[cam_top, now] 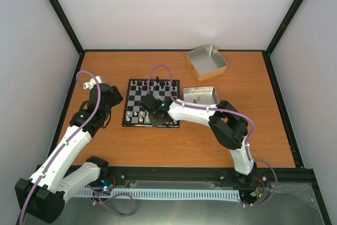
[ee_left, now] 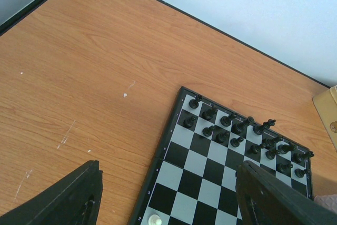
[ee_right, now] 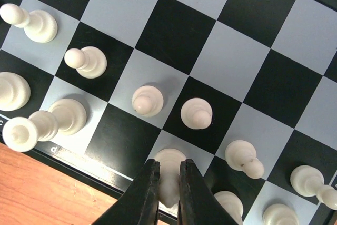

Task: Set up the chess pieces on the board
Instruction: Adjust the chess piece on the chessboard.

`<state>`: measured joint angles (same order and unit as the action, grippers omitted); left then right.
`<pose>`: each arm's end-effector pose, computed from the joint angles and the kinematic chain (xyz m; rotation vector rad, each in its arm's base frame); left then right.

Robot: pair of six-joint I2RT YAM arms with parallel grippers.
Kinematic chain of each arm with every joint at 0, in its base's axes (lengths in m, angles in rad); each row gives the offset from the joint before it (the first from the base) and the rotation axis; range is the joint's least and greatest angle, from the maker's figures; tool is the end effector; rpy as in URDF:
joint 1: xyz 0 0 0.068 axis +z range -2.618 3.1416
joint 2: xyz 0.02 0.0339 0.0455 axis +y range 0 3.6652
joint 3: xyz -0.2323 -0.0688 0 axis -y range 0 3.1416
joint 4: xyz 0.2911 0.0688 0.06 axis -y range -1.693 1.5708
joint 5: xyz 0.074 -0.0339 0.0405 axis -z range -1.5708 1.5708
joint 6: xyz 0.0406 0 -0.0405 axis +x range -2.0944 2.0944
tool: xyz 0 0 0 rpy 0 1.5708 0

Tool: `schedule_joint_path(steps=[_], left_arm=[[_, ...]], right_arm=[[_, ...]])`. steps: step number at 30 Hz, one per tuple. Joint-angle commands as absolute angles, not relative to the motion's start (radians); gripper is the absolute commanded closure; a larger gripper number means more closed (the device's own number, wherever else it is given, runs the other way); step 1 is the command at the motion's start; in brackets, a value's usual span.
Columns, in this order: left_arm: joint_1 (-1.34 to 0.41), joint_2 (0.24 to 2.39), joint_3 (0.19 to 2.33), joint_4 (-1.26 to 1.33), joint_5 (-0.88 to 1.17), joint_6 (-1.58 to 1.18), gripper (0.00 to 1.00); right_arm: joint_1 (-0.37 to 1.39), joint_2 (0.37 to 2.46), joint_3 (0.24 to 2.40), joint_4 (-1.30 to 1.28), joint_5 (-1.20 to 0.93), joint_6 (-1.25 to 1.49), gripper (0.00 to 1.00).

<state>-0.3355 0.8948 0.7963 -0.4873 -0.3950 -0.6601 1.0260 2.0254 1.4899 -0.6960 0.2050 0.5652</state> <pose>0.2536 -0.0719 0.2642 -0.5615 2.0348 -0.1687 0.2355 0.3727 0.1180 -0.5821 2.6945 0.1388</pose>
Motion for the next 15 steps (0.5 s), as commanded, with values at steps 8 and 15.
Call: schedule_joint_path(steps=[8, 15], left_arm=[[-0.331, 0.885, 0.821, -0.481, -0.394, -0.654, 0.30], [-0.331, 0.886, 0.829, -0.482, -0.397, -0.650, 0.30]], right_arm=[[1.034, 1.973, 1.511, -0.745, 0.212, 0.582, 0.75], [1.013, 1.869, 1.522, -0.708, 0.259, 0.606, 0.70]])
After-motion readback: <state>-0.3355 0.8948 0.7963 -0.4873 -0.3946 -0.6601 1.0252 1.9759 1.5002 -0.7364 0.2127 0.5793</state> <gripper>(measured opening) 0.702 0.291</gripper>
